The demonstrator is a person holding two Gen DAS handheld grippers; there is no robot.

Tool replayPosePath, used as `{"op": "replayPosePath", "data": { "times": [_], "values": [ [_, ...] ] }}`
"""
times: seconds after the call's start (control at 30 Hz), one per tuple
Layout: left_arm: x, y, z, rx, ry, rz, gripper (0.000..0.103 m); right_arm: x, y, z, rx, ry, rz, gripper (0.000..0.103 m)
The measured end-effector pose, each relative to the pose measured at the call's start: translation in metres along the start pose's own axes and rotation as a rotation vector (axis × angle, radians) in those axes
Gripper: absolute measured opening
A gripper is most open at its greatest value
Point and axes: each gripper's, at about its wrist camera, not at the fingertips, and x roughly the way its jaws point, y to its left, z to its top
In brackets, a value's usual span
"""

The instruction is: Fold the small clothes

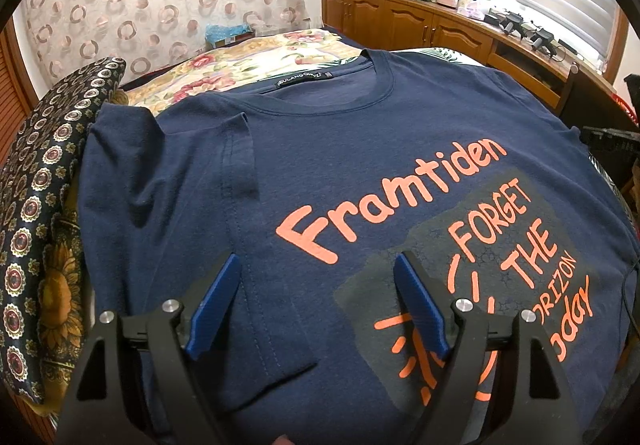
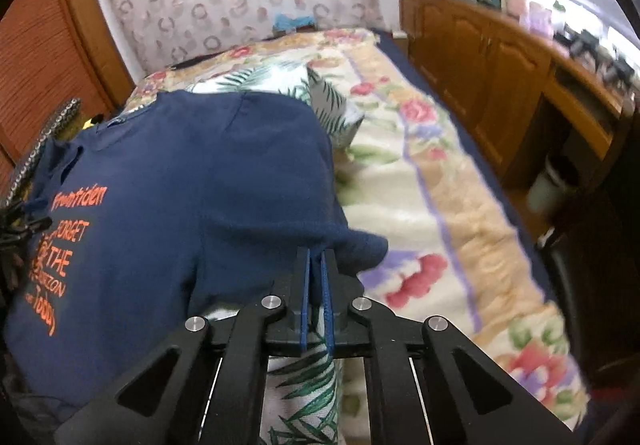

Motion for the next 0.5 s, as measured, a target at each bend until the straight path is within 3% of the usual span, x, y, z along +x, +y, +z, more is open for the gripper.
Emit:
{"op": "replayPosePath", "data": {
  "times": [0.37, 0.4, 0.47, 0.5],
  "values": [
    [0.000, 0.000, 0.000, 0.001, 0.000, 0.000, 0.080, -0.017, 0.025, 0.024, -0.060, -0.095, 0.014, 0.000],
    [0.000, 0.000, 0.000, 0.000, 0.000, 0.000, 0.080, -0.014, 0.020, 0.024, -0.043, -0.087, 0.011, 0.003],
    [0.000, 0.000, 0.000, 0.000, 0.000, 0.000, 0.080, -0.009, 0.010, 0.022, -0.006, -0.068, -0.021, 0.023],
    [0.000, 0.000, 0.000, 0.001, 0.000, 0.001, 0.080, -0.006, 0.004, 0.020, 0.019, -0.059, -0.032, 0.040]
  ]
}}
